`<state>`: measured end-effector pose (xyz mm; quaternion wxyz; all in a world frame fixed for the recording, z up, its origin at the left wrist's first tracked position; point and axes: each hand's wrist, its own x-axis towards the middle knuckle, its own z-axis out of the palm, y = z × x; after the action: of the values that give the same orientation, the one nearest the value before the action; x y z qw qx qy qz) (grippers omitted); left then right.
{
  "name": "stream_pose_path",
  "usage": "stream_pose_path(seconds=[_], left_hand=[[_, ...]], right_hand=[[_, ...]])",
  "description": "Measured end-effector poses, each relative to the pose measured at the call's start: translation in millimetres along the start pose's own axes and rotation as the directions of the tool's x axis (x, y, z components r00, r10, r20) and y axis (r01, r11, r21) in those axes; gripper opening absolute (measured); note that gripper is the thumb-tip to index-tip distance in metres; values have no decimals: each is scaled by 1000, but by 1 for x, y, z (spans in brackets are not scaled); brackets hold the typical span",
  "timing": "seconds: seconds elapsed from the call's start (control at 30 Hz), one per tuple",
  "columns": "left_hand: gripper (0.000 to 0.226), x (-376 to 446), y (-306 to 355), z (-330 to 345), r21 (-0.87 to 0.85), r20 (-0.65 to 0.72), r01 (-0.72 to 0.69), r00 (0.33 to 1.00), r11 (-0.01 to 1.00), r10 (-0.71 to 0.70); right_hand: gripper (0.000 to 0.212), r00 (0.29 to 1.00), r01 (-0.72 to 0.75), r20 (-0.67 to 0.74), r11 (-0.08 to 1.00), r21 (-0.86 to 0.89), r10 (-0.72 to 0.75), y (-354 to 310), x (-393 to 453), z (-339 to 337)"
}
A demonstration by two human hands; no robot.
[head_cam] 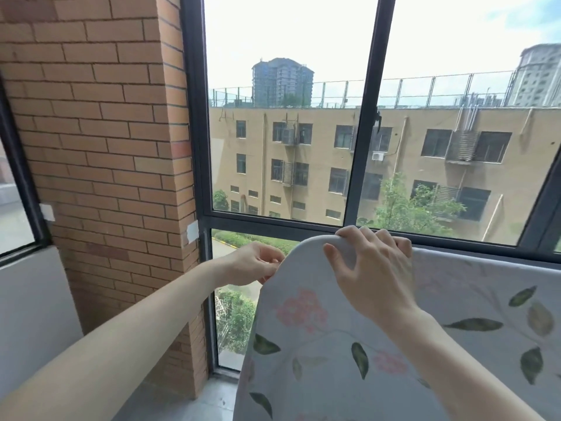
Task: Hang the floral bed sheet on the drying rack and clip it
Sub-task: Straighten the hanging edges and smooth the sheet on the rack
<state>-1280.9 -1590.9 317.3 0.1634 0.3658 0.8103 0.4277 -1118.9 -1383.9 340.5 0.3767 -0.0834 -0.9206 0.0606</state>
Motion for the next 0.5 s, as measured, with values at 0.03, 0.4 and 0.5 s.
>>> stream_pose_path(seconds=[0.03,0.4,0.5], left_hand=[[20,2,3,-1,49,27,-1,1000,999,0],[28,48,35,-33,120,-302,-231,918,965,257],[23,64,21,-13,152,-93,-146,983,977,161]], right_hand=[[35,1000,-3,7,1000,4,3,0,0,-1],[54,987,-129,86,990,-51,133,-3,11,-21],[59,980,-172,90,983,-65,177,-13,18,-20]])
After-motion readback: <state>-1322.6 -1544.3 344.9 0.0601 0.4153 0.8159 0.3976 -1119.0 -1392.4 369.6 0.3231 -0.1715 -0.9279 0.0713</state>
